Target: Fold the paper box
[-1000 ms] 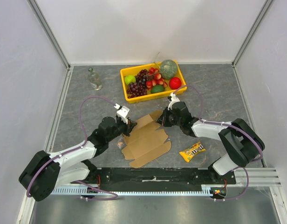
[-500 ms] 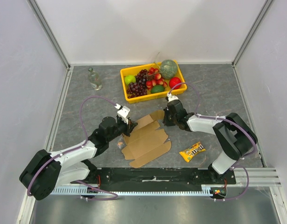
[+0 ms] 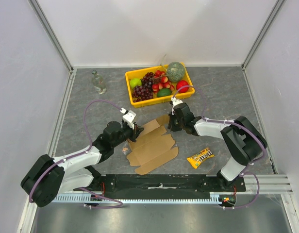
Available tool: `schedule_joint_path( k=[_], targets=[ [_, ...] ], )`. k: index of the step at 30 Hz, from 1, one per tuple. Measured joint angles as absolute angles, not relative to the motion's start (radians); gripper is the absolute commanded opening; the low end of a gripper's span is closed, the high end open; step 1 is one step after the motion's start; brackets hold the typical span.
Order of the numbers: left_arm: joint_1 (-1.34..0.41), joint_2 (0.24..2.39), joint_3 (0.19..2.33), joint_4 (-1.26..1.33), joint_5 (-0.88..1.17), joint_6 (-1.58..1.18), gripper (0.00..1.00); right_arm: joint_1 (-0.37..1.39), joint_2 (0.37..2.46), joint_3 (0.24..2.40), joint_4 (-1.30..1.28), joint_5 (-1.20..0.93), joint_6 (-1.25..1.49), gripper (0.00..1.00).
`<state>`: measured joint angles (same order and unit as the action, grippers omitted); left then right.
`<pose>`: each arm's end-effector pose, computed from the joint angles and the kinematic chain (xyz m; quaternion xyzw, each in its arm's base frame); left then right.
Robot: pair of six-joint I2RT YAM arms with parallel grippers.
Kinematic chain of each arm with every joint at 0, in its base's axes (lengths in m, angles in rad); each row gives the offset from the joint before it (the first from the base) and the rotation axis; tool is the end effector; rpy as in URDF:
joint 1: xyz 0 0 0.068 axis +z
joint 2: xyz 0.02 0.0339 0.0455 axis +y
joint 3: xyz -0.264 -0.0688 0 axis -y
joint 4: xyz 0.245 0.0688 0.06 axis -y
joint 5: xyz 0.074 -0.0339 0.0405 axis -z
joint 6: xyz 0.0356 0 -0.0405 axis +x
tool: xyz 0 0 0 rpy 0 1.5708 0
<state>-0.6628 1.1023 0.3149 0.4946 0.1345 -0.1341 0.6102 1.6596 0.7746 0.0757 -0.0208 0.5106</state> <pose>0.1711 -0.1396 0.1863 0.2479 0.7626 -0.2806 0.5275 0.2623 0.1843 0.1455 -0.0501 0.9270 0.2057 0.3096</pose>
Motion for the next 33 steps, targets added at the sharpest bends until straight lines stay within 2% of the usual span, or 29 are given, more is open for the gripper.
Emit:
schedule_joint_path(
  k=[21,33],
  targets=[
    [-0.664,1.116,0.320,0.503,0.135,-0.134,0.02,0.585,1.684,0.788,0.100,-0.170,0.499,0.00],
    [-0.664,1.120,0.323,0.504,0.135,-0.134,0.02,0.563,1.684,0.788,0.180,-0.333,0.542,0.00]
  ],
)
